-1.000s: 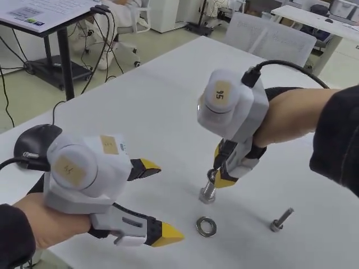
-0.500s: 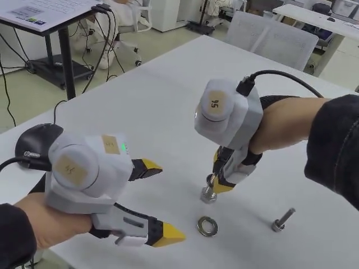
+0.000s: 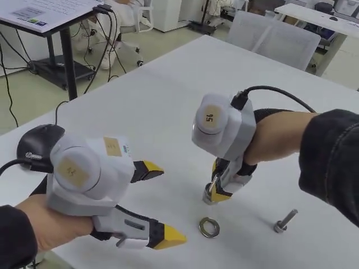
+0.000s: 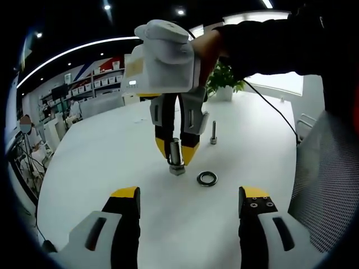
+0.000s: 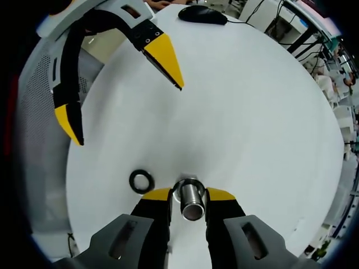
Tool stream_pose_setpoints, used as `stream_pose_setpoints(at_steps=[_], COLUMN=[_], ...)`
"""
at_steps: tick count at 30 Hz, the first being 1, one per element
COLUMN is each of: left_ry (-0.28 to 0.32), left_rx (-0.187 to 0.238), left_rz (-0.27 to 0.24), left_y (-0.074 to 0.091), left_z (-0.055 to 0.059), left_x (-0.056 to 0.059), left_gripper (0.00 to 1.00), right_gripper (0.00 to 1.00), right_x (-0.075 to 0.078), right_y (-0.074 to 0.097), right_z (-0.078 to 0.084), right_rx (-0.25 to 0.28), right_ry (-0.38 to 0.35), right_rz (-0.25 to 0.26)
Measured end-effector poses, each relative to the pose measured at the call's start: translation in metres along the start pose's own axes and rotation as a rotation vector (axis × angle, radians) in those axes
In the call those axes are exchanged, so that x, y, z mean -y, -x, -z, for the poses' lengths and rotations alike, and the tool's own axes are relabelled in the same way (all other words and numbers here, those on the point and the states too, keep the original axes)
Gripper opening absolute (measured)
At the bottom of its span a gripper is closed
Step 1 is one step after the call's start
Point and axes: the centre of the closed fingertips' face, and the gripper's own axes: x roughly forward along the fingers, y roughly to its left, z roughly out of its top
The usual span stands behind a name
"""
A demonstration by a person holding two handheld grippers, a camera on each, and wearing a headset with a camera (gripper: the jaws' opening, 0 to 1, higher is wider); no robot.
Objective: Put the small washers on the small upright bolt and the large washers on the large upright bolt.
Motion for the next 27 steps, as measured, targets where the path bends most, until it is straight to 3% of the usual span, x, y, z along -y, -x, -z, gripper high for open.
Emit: stream_pose_setpoints(at_steps=[16, 27], left_ry=[-0.002, -0.002], left_rx=[-0.001, -0.003], left_rz=[0.007, 0.008], left_y=[-0.0015, -0.0026], left_z=[-0.0014, -0.0014], left_x=[0.0001, -0.0007], left_gripper=[0.70, 0.70], right_gripper=[0.26, 0.25], right_x=[-0.0008, 0.0025], right_y=[-0.0096, -0.0039], right_z=[0.0072, 0.0097], right_rx=[-0.006, 0.016], right_ry=[-0.016, -0.041], right_rz=[0.001, 0.007])
